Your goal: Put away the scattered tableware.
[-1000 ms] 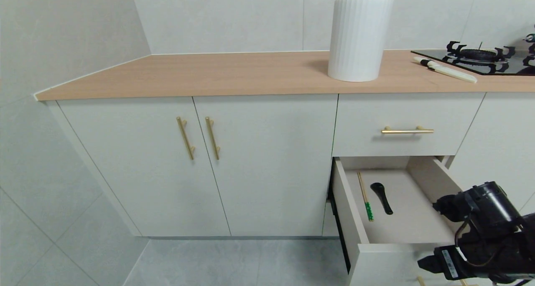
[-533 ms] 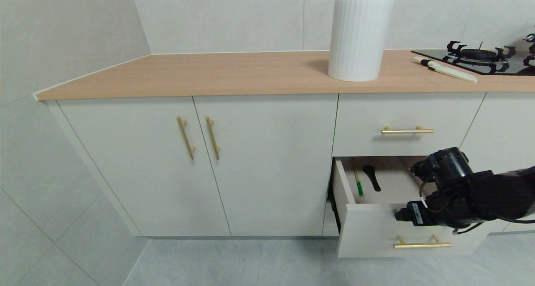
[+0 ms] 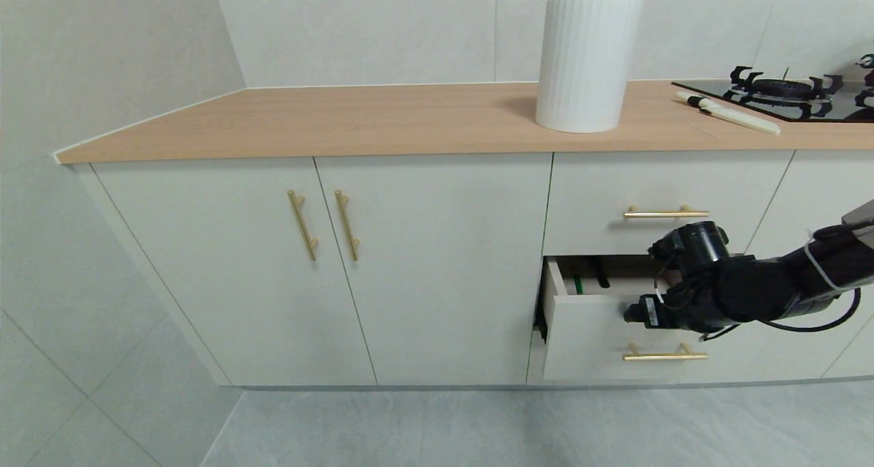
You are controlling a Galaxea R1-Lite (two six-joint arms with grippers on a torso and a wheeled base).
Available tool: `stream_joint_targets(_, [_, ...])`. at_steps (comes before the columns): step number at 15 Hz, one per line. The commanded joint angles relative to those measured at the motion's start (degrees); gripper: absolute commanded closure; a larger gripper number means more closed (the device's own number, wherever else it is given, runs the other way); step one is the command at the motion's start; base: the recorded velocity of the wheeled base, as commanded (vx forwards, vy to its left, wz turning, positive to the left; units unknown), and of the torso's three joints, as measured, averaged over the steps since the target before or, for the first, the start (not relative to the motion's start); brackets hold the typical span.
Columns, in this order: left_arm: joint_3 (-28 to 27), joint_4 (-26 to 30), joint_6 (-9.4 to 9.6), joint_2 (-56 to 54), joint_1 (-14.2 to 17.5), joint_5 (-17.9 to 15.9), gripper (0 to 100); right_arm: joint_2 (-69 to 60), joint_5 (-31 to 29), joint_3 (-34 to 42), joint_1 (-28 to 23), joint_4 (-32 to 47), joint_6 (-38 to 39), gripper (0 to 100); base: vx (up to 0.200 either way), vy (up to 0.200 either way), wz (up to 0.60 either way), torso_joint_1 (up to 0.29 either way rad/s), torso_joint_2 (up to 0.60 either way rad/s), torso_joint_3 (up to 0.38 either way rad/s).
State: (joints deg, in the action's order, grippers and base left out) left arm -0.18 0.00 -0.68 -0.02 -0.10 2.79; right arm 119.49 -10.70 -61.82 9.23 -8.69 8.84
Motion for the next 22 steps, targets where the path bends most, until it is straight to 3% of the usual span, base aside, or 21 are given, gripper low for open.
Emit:
stream_joint_targets(1, [0.0, 0.0, -0.02, 0.0, 0.0, 0.0, 0, 2.7, 0.1, -0.9, -0.4, -4.3, 0.0, 0, 0.0, 0.0, 0.0, 0.0, 0.0, 0.0])
stream_joint_targets(9, [0.0, 0.0, -0.02, 0.0, 0.0, 0.0, 0, 9.3, -0.5, -2.7, -1.3, -22.5, 0.2, 0, 0.0, 0.0, 0.0, 0.0, 0.0, 0.0])
stream_joint_targets(22, [0.0, 0.0, -0.11, 0.0, 0.0, 0.0, 0, 15.6, -5.5, -8.6, -1.9, -32.5, 5.5, 0, 0.0, 0.0, 0.0, 0.0, 0.0, 0.0])
